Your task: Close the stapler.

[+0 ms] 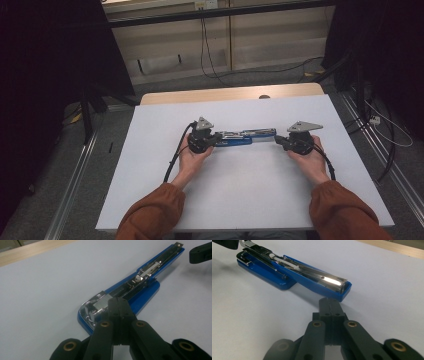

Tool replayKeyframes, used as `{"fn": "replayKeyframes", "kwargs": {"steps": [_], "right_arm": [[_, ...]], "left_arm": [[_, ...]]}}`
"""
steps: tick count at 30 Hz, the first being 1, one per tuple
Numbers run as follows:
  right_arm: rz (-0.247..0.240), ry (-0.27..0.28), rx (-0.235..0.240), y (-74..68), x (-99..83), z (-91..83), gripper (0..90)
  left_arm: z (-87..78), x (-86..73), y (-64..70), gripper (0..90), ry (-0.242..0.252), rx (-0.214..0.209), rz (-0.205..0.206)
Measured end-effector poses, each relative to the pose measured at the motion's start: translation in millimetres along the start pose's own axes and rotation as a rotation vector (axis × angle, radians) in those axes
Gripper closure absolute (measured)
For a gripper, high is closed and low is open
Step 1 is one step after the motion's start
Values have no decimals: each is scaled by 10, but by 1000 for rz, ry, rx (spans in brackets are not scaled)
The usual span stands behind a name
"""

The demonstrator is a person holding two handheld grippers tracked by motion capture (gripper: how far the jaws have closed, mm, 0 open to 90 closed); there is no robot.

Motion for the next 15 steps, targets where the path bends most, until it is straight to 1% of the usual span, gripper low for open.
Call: {"fn": "replayKeyframes", "kwargs": {"steps": [2,3,4,5,8,9,11,13,14,15], "right_arm": [[0,-18,-1,-1,-19,19,900],[-1,-21,1,0,-24,26,900],[1,-21,2,3,-28,31,900],[4,-23,2,7,-32,32,900],[5,-23,-2,18,-31,31,900],[3,-26,-5,25,-31,32,900],[-1,-31,-9,37,-29,37,900],[0,-45,-22,62,-24,46,900],[-2,-46,-24,73,-17,54,900],[1,-48,-18,75,-12,64,900]], "left_arm": [[6,-23,-7,900,-13,-3,-4],[7,-17,-11,900,-4,-3,-7],[10,-13,-22,900,-2,5,1],[17,-14,-21,900,-3,-2,-9],[53,-53,-45,900,-20,11,-8],[58,-67,-48,900,-25,3,4],[62,-62,-40,900,-26,0,-10],[62,-63,-42,900,-27,2,-11],[64,-64,-38,900,-27,1,-18],[63,-63,-41,900,-29,3,-8]]}}
Point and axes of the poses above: each handheld gripper's, and its own axes: z roughly forward along the jaws, x roughly out of its top, y roughly to its right, the point moved 8 cm from there along z, roughly forward along the jaws, and after that the axes turned 11 degrees about -z, right-handed, at the moved point
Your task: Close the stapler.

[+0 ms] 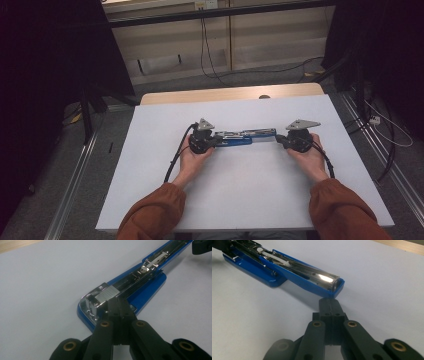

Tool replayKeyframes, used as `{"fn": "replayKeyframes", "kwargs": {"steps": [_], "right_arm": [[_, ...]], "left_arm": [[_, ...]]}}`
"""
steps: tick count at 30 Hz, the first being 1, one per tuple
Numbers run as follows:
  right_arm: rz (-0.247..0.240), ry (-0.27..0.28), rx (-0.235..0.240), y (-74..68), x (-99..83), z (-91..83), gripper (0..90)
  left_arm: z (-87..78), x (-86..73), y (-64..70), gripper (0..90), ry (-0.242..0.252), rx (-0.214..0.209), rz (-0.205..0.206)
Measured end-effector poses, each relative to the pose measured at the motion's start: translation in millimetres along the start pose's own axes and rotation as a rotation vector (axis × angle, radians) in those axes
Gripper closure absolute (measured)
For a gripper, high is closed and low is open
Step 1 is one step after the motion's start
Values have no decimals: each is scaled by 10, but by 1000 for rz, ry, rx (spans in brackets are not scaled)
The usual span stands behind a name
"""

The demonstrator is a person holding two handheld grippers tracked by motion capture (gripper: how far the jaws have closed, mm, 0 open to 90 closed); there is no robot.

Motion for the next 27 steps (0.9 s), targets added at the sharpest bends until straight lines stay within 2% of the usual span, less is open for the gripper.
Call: {"fn": "replayKeyframes", "kwargs": {"steps": [2,4,6,12,19,27], "right_arm": [[-2,-10,7,-13,-1,28,900],[-8,-24,12,-43,-15,54,900],[-22,-41,0,-50,-21,69,900],[-1,-53,8,-38,-32,79,900],[-1,-69,-10,12,-30,88,900],[-3,-76,2,-16,-8,130,900]], "left_arm": [[3,-1,0,900,7,6,27],[-8,-11,-1,900,-3,-7,14],[-7,-15,12,900,-2,-2,25],[19,-7,36,900,13,-22,0],[16,-12,35,900,10,-21,10],[16,-10,35,900,16,-15,11]]}}
Point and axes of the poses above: each handheld gripper's, and its own axes: z roughly forward along the jaws, x roughly out of its top, y roughly to its right, the point moved 8 cm from there along z, roughly forward along the jaws, and after that the axes turned 11 degrees about -z, right-handed, at the moved point
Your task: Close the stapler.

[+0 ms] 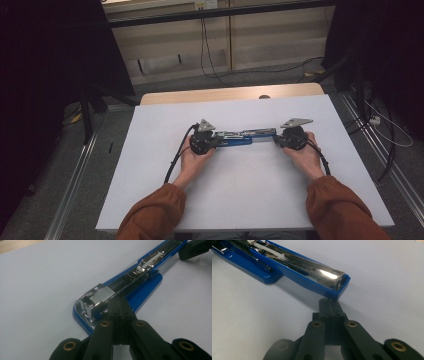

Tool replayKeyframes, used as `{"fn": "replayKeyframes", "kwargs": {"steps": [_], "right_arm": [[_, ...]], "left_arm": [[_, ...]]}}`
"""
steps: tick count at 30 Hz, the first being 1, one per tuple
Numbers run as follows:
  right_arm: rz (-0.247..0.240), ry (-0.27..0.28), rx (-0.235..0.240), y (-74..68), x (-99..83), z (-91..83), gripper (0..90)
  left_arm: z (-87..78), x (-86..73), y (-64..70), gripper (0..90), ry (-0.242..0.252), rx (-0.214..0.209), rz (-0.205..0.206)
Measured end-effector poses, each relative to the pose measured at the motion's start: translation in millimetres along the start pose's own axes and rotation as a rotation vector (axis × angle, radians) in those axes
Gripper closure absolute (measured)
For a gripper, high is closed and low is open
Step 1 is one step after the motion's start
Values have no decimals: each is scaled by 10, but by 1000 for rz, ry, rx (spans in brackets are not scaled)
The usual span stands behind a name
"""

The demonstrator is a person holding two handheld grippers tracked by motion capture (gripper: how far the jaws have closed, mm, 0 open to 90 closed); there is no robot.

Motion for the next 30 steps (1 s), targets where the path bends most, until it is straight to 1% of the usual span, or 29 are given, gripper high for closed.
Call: {"fn": "replayKeyframes", "kwargs": {"steps": [1,2,5,10,13,18,22,28,30], "right_arm": [[2,-2,5,-2,-5,6,900],[6,-1,5,0,-6,7,900],[0,-8,1,-1,-1,6,900],[-12,-2,-4,0,6,19,900],[-11,-1,-2,2,11,27,900],[-12,2,-4,-2,15,30,900],[-24,26,2,-20,57,26,900],[-22,25,6,-34,58,46,900],[-20,31,6,-33,68,43,900]], "left_arm": [[-3,-2,-4,900,-6,0,6],[-3,-1,-4,900,-6,-1,2],[-4,-2,-2,900,-9,0,1],[-3,-2,-3,900,-6,0,6],[-3,-1,-4,900,-4,-8,-5],[-4,-1,-5,900,-7,0,3],[-4,-2,-3,900,-8,3,-1],[-5,-2,-4,900,-7,2,-4],[-4,-5,-4,900,-9,-6,-23]]}}
Point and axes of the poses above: each handheld gripper's, and its own axes: z roughly forward along the jaws, x roughly out of its top, y roughly to its right, the point moved 8 cm from there along z, roughly forward along the jaws, and after that the axes turned 11 degrees about -z, right-handed, at the moved point
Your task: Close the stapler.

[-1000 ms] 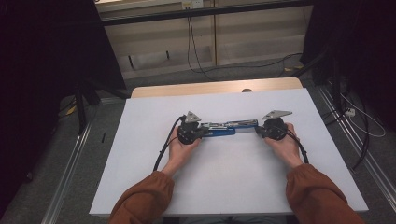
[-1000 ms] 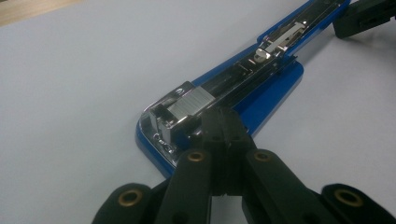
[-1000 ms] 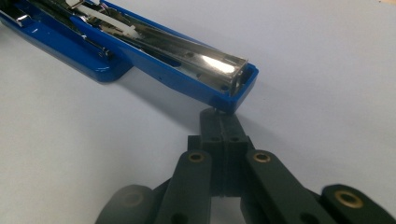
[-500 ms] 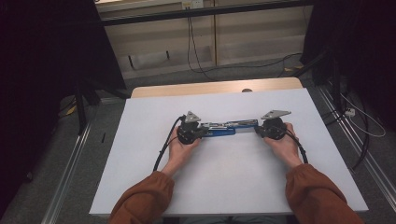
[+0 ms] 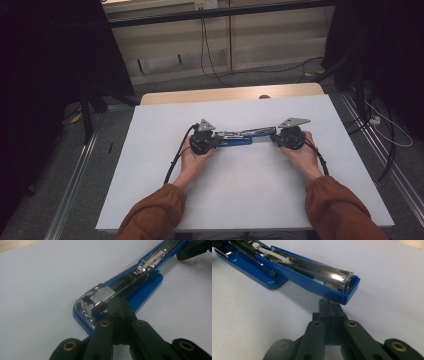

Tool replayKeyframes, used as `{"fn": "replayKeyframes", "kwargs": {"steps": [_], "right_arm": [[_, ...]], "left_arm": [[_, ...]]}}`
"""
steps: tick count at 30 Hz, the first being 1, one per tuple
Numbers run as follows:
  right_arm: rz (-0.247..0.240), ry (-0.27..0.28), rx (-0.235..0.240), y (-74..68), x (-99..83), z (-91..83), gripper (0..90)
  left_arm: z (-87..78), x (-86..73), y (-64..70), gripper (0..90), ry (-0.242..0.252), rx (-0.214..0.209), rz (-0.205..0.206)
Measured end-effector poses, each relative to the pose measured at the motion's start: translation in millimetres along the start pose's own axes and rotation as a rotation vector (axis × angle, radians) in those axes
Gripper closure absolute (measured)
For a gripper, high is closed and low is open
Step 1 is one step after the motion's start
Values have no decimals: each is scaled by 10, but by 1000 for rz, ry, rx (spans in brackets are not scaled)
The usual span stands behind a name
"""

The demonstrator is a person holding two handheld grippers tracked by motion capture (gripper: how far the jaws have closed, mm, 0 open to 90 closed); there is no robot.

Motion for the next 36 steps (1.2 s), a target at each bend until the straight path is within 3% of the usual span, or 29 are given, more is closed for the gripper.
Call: {"fn": "replayKeyframes", "kwargs": {"steps": [2,19,36], "right_arm": [[3,6,-1,4,12,-4,900],[12,57,-5,-8,93,-15,900],[26,200,32,-111,278,-108,900]], "left_arm": [[3,8,-8,900,10,-3,-17],[-5,5,-24,900,8,4,-11],[-31,-15,-23,900,15,11,-17]]}}
Point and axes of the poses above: each handheld gripper's, and its own axes: z roughly forward along the jaws, x roughly out of its top, y roughly to its right, the point moved 8 cm from there along z, roughly forward along the jaws, and after that the axes turned 11 degrees about -z, right-handed, at the moved point
